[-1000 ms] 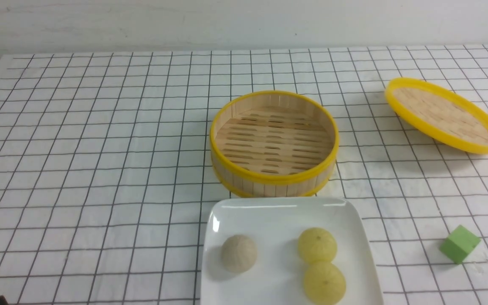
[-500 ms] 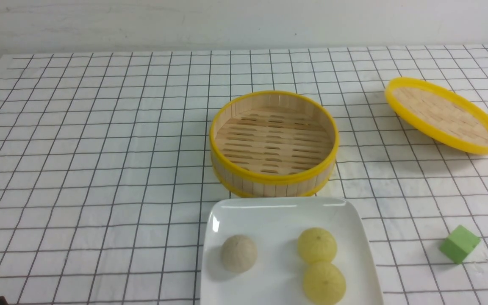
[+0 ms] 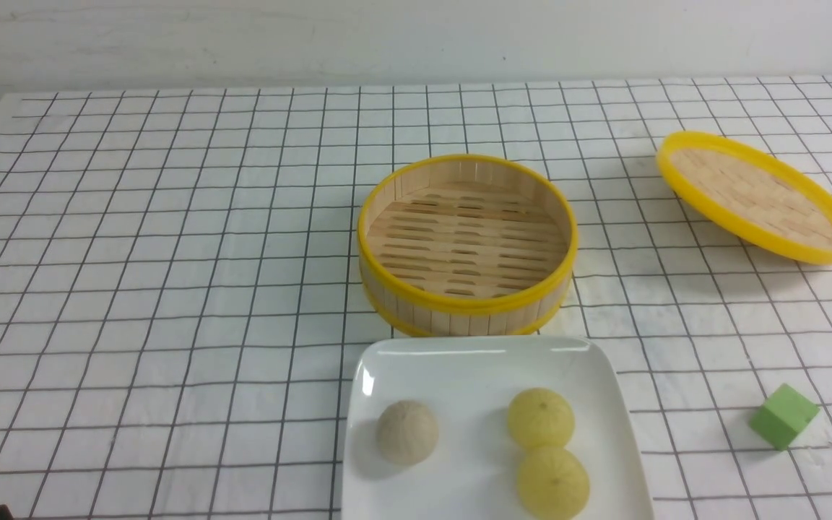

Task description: Put the steamed buns into the plate on the white-black tablecloth.

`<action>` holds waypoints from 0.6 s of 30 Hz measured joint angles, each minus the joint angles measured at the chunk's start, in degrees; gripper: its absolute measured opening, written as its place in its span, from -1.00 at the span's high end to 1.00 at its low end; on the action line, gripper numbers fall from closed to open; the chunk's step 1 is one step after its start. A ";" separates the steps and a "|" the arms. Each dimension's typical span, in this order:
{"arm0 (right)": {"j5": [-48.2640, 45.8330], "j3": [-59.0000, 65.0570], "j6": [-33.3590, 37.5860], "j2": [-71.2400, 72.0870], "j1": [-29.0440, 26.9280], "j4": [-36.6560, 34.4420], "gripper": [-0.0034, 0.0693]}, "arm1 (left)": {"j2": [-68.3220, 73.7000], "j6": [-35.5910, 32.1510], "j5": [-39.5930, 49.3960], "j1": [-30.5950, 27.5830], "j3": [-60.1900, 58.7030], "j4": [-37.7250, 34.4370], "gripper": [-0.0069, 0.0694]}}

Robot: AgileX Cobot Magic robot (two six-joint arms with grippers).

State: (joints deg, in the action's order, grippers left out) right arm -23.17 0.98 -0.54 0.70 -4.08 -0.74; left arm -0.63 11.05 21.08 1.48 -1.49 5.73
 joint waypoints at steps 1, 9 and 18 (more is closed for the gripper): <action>0.00 0.00 0.00 0.00 0.00 0.00 0.25 | 0.00 0.00 0.00 0.00 0.00 0.00 0.60; 0.00 0.00 0.00 0.00 0.00 0.00 0.25 | 0.00 0.00 0.04 0.00 0.00 0.05 0.58; 0.00 0.00 0.00 0.00 0.00 0.00 0.25 | 0.00 0.00 0.06 0.00 0.00 0.11 0.56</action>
